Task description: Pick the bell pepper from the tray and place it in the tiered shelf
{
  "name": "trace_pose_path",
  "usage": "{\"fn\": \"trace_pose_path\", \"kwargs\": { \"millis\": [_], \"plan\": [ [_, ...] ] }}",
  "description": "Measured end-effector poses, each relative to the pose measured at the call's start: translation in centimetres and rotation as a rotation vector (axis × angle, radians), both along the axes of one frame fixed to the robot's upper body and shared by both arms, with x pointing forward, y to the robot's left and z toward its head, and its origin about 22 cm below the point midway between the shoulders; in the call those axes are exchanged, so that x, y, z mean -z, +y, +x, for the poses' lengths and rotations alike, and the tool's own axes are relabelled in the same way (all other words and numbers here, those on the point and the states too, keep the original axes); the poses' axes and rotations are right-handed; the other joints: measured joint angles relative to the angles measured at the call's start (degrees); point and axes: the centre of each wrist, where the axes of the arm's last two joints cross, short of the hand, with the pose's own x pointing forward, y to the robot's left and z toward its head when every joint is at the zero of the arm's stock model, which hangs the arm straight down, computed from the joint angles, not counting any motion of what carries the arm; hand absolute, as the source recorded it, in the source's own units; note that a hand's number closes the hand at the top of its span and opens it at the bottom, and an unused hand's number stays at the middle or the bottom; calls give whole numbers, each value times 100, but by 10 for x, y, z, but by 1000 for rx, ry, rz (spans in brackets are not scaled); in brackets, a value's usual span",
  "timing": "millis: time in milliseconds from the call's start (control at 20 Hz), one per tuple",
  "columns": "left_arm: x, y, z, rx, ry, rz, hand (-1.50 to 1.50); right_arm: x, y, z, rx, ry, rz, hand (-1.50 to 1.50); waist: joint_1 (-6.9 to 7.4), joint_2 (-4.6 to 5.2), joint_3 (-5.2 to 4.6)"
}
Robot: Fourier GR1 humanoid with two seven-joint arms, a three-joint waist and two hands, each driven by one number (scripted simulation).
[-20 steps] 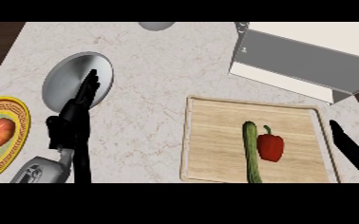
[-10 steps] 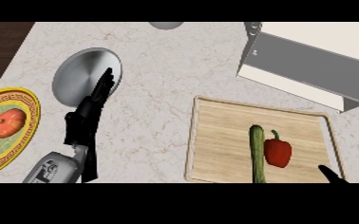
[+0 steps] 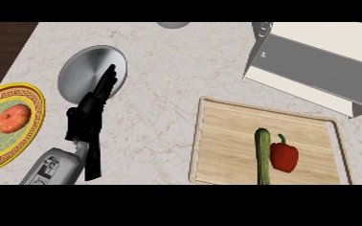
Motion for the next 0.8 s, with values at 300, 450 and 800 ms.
{"fn": "trace_pose_path", "kwargs": {
  "millis": [300, 450, 800],
  "plan": [
    [-1, -4, 2, 15, 5, -1, 0, -35, 18, 5, -65, 284, -105, -150, 47, 7, -2],
    [-3, -3, 3, 15, 8, -1, 0, -50, 33, 13, -74, 363, -137, -150, 54, 1, 2],
    [4, -9, 5, 9, 5, -5, 0, -61, 70, 39, -142, 353, -165, -150, 16, -14, 12]
  ]
}}
